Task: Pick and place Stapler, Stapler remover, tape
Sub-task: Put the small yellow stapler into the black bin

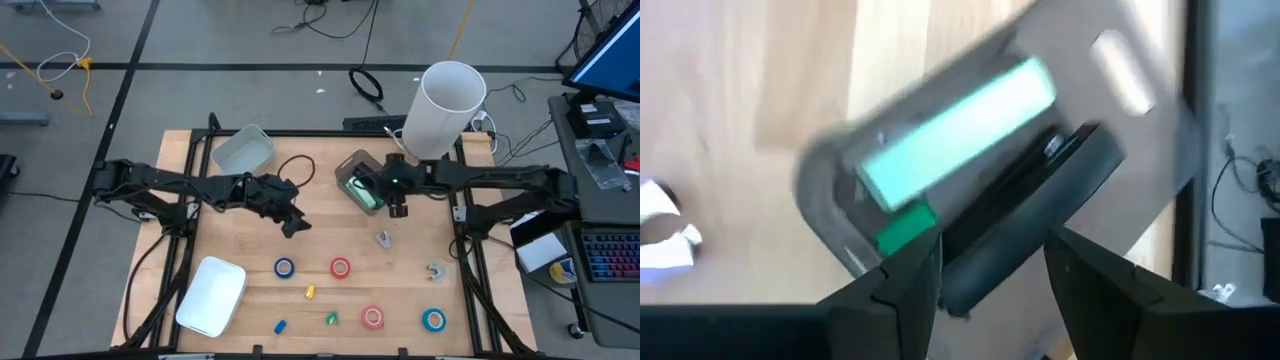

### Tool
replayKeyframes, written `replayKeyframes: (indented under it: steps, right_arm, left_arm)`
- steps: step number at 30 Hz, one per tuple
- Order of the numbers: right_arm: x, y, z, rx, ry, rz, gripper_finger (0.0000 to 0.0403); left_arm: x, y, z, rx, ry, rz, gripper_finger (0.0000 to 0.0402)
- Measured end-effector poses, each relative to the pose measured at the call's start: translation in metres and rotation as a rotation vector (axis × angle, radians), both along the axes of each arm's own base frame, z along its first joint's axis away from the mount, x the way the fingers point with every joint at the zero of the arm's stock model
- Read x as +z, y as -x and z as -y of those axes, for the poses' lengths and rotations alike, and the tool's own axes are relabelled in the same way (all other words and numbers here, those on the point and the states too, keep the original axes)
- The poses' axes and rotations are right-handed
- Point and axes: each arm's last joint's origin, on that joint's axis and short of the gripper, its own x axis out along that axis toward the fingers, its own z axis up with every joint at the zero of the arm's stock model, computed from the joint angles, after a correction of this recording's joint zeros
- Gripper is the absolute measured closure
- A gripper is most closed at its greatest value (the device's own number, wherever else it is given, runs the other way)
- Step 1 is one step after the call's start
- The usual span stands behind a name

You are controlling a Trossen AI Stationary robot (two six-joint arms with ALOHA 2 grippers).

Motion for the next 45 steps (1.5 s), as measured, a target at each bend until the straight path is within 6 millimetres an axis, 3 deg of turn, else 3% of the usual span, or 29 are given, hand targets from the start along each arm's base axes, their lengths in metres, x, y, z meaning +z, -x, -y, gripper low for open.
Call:
replayKeyframes:
  steps: [9, 21, 26, 32, 36, 45]
  right_arm:
    - [0.044, 0.030, -0.030, -0.061, -0.104, 0.279, 0.0238]
    - [0.076, 0.069, -0.054, -0.053, -0.235, 0.516, 0.0237]
    - [0.079, 0.074, -0.057, -0.033, -0.242, 0.536, 0.0239]
    - [0.080, 0.075, -0.058, -0.025, -0.245, 0.539, 0.0235]
    - [0.080, 0.076, -0.058, -0.020, -0.247, 0.534, 0.0234]
    - [0.080, 0.076, -0.060, 0.041, -0.291, 0.522, 0.0237]
  left_arm:
    - [0.001, 0.002, 0.043, -0.061, 0.146, -0.027, 0.0094]
    - [0.007, 0.007, 0.105, 0.140, 0.229, -0.025, 0.0094]
    - [0.015, -0.016, 0.121, 0.145, 0.209, -0.095, 0.0094]
    - [0.011, -0.048, 0.134, 0.172, 0.211, -0.395, 0.0094]
    - [-0.002, -0.066, 0.144, 0.164, 0.259, -0.575, 0.0094]
    - [-0.035, -0.095, 0.167, 0.179, 0.313, -0.666, 0.0094]
